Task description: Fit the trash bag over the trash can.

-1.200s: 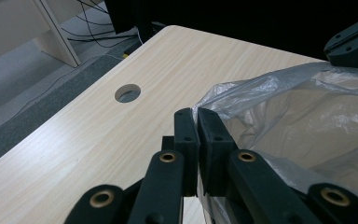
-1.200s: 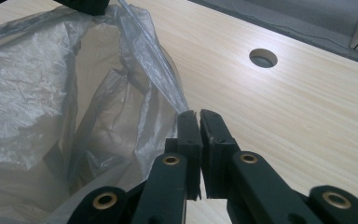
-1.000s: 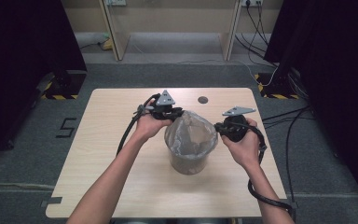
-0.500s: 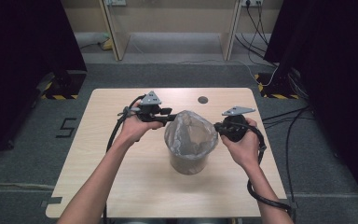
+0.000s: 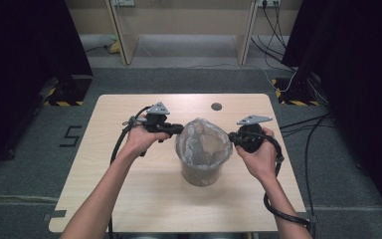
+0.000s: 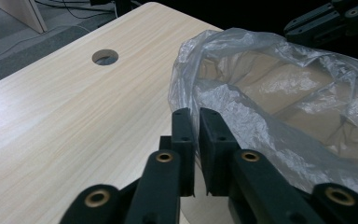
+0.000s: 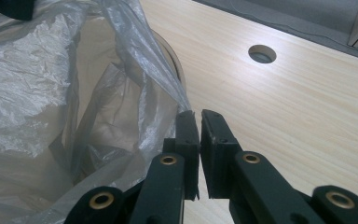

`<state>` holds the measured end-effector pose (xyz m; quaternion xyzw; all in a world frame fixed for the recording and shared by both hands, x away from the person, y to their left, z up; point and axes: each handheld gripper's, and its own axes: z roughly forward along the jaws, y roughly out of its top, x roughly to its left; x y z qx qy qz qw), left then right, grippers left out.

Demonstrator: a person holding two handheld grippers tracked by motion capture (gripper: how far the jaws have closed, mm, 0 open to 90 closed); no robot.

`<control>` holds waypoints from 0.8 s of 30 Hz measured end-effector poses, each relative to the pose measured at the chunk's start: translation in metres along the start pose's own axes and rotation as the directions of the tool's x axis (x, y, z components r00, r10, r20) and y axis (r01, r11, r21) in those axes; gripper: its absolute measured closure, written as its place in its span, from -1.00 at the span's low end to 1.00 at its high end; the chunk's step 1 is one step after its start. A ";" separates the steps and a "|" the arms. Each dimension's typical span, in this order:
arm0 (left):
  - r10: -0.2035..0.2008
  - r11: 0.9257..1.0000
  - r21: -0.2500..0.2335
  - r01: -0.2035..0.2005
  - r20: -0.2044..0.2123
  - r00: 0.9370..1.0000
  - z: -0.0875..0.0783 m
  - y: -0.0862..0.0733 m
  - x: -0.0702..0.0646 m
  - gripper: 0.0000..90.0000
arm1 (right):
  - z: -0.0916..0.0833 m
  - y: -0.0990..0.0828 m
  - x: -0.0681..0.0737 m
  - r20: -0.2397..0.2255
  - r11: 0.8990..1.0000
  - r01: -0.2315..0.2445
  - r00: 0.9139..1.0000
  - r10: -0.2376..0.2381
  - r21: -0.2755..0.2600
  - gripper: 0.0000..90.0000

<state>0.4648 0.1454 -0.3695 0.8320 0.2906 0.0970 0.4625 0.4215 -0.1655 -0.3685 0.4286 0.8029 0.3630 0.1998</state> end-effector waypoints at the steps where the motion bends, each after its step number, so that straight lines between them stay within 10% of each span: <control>1: -0.003 1.000 -0.003 0.003 0.005 1.000 -0.001 -0.001 0.001 0.89 | 0.000 0.000 0.000 0.000 1.000 0.000 1.000 0.000 0.000 0.90; 24: 0.029 1.000 -0.012 -0.029 -0.006 1.000 -0.001 -0.018 0.014 0.69 | -0.002 -0.007 0.000 -0.004 1.000 0.000 1.000 0.000 -0.002 0.87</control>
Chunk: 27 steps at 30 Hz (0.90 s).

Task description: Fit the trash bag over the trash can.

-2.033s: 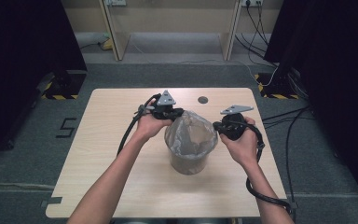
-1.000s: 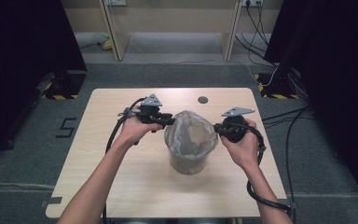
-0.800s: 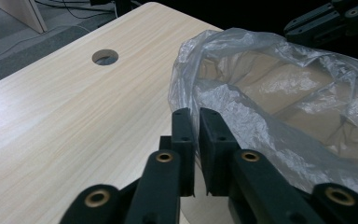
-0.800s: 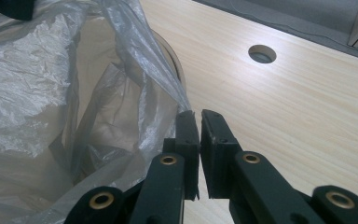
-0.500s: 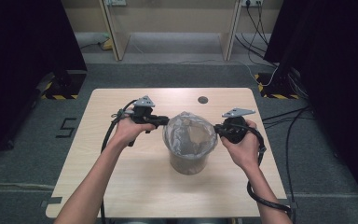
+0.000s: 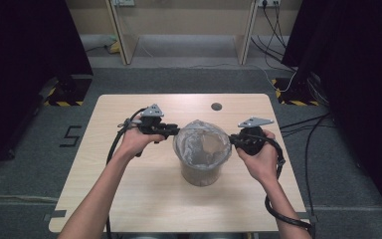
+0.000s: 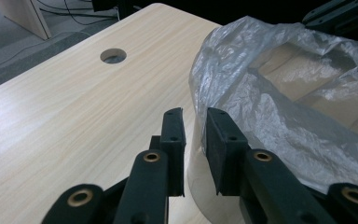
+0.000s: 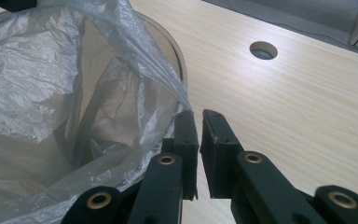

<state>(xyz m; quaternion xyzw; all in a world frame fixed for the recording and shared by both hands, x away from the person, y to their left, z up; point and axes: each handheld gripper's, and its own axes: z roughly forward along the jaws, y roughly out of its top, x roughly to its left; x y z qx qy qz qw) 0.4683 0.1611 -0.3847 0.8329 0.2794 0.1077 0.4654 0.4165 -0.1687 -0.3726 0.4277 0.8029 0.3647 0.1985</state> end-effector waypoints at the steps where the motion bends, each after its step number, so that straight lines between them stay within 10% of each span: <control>1: 0.008 1.000 0.007 -0.008 0.001 1.000 0.000 -0.002 0.000 0.68 | 0.000 -0.001 0.000 -0.002 1.000 -0.004 1.000 0.004 0.003 0.87; 27: 0.009 1.000 -0.015 -0.010 -0.056 0.998 0.005 0.005 -0.003 0.55 | -0.009 -0.004 0.000 0.011 1.000 0.015 1.000 -0.016 0.018 0.69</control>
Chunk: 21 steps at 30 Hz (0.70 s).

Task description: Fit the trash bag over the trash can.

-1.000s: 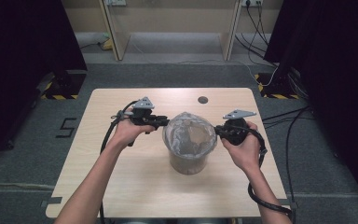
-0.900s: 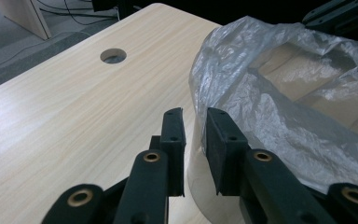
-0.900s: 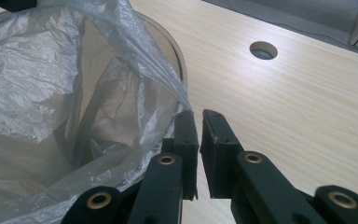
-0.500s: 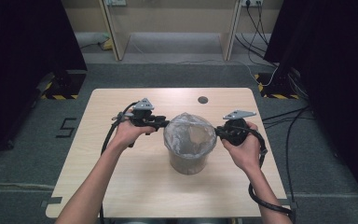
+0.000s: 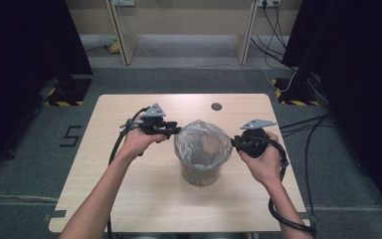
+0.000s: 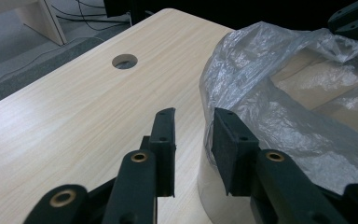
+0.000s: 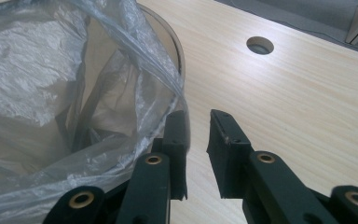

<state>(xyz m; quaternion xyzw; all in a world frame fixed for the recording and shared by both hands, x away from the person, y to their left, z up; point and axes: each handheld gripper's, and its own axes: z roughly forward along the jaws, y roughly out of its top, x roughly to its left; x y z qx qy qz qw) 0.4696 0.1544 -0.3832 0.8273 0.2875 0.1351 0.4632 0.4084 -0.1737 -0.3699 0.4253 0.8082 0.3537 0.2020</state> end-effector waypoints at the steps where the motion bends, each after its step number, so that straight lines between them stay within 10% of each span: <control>1: -0.001 1.000 0.003 0.001 -0.001 1.000 0.000 0.000 0.000 0.55 | 0.000 -0.001 0.000 0.001 1.000 -0.003 1.000 0.003 0.001 0.68; 13: -0.004 1.000 -0.005 0.004 -0.005 1.000 0.002 0.000 0.000 0.57 | -0.006 -0.012 0.002 -0.003 1.000 0.019 1.000 -0.019 0.014 0.61; 21: 0.001 1.000 -0.008 -0.001 -0.009 1.000 0.002 0.000 0.000 0.56 | -0.025 -0.008 0.006 -0.017 0.996 -0.040 0.999 0.039 -0.079 0.46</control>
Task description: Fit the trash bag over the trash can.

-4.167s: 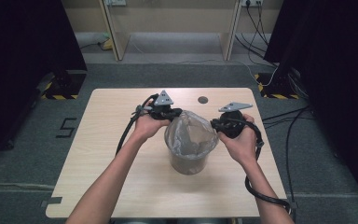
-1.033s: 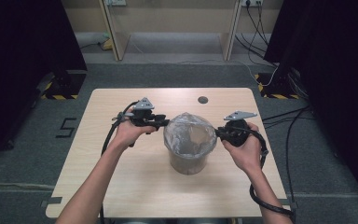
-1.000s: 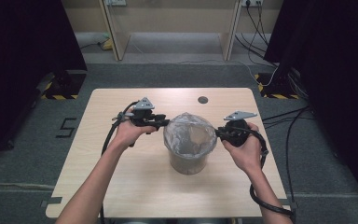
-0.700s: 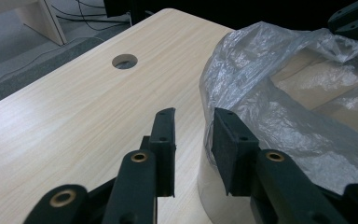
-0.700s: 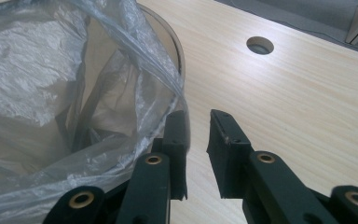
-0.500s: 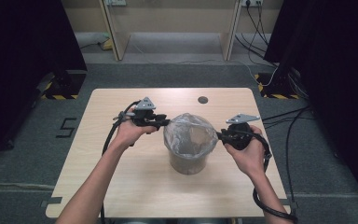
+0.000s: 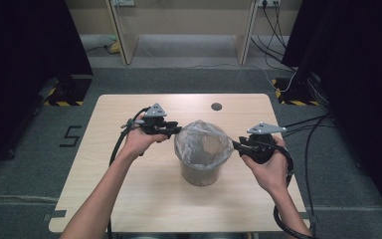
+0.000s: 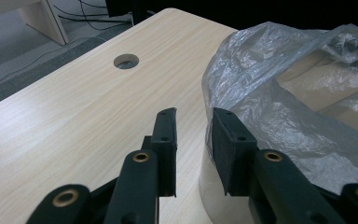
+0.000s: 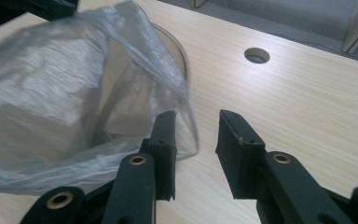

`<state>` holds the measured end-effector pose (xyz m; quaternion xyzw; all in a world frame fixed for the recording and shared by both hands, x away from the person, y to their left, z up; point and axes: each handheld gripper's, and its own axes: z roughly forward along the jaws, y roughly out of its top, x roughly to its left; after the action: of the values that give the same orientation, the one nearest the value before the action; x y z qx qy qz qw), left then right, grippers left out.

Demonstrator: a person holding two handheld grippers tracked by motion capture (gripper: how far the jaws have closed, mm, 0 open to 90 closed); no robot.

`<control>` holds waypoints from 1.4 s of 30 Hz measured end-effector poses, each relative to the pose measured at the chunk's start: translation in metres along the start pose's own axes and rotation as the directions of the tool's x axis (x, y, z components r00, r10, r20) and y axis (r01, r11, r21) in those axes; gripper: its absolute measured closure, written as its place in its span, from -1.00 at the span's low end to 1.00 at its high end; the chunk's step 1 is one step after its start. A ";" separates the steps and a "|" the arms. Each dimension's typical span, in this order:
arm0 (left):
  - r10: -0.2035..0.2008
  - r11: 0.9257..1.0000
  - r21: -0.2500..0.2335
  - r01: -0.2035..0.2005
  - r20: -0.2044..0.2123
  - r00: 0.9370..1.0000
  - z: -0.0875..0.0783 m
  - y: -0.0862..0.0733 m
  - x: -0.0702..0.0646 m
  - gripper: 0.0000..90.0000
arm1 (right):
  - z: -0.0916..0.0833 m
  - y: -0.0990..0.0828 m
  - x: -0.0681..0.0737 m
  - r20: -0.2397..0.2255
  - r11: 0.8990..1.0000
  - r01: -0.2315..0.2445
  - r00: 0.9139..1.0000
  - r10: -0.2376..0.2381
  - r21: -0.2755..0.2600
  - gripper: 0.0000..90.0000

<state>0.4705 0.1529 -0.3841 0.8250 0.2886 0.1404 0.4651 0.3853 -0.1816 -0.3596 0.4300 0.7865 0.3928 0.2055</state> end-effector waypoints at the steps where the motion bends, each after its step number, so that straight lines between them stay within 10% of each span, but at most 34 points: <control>1: -0.002 1.000 -0.001 0.002 0.000 1.000 0.000 0.000 0.000 0.56 | -0.001 0.001 0.002 -0.006 1.000 -0.006 1.000 0.006 -0.009 0.44; 10: 0.001 1.000 0.001 -0.001 -0.001 1.000 0.000 0.000 0.000 0.56 | 0.000 -0.002 0.009 -0.024 0.999 -0.037 0.999 0.037 0.006 0.28; 26: 0.004 1.000 0.003 -0.004 -0.005 1.000 0.000 0.001 -0.001 0.55 | 0.005 -0.016 0.005 -0.094 0.996 -0.056 0.994 0.063 0.076 0.90; 35: 0.001 1.000 0.002 -0.001 -0.006 1.000 0.000 0.002 0.000 0.53 | 0.012 -0.022 0.005 -0.075 0.993 -0.047 0.996 0.055 0.105 0.84; 42: -0.001 1.000 -0.025 0.001 -0.023 1.000 -0.004 0.004 0.002 0.46 | -0.005 -0.008 0.000 -0.042 0.998 -0.051 0.998 0.052 0.029 0.67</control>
<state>0.4718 0.1552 -0.3786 0.8174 0.2924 0.1531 0.4721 0.3781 -0.1865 -0.3632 0.4445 0.7847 0.3961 0.1725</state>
